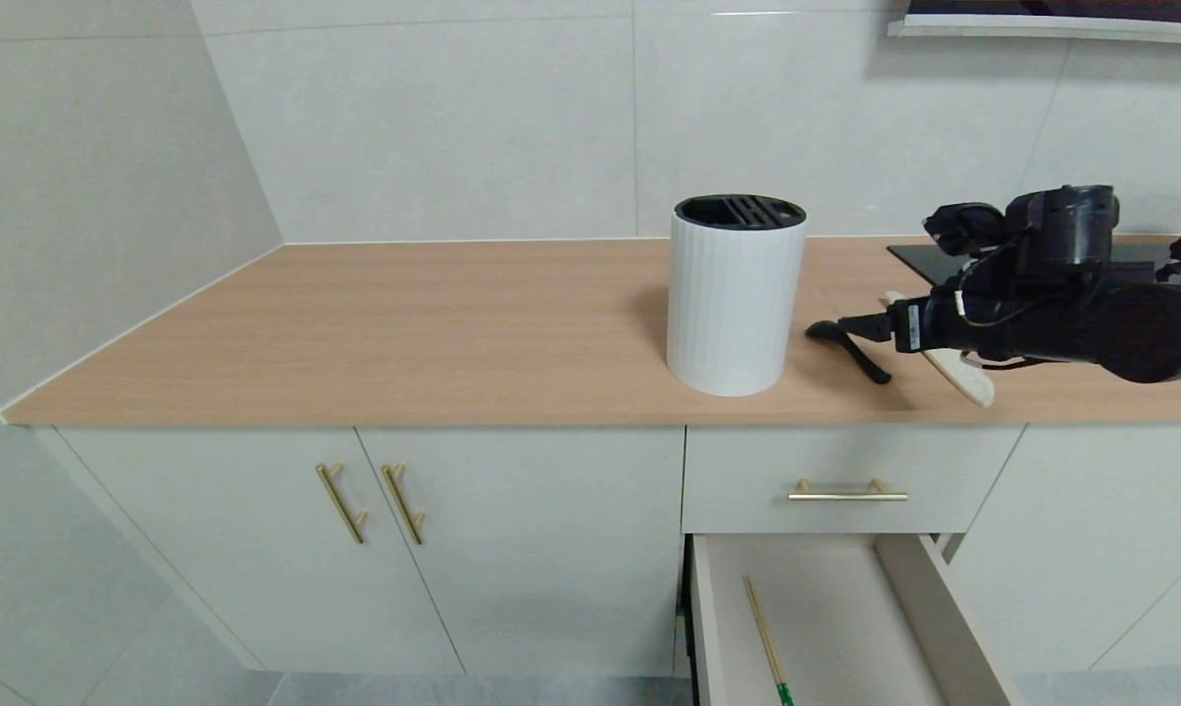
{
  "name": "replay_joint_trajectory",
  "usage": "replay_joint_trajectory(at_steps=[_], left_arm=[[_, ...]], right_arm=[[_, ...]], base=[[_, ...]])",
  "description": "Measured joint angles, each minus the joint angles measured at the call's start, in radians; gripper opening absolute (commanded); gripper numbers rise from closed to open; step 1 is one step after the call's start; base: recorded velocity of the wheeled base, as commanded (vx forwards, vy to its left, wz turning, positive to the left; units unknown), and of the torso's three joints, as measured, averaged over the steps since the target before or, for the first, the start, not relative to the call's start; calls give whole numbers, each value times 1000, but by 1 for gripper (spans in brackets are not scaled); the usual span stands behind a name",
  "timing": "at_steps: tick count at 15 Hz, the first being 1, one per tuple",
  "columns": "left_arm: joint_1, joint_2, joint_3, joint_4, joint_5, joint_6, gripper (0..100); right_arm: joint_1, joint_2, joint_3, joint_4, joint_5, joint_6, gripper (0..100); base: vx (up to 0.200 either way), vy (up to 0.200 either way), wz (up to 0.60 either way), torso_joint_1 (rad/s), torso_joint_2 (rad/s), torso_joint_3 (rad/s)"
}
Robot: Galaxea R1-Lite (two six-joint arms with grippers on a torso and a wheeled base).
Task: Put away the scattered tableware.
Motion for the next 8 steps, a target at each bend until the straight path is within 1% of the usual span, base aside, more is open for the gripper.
replay_joint_trajectory(at_steps=[2,5,8], left_arm=[[0,0,0,0,0,0,100],[0,0,0,0,0,0,100],[0,0,0,0,0,0,100]], right_arm=[[-10,61,-20,-41,9,-22,100],[-41,129,-60,-54,19,-27,100],[-47,163,-67,-56,26,-28,100]], base=[[0,0,0,0,0,0],[0,0,0,0,0,0],[0,0,0,0,0,0]])
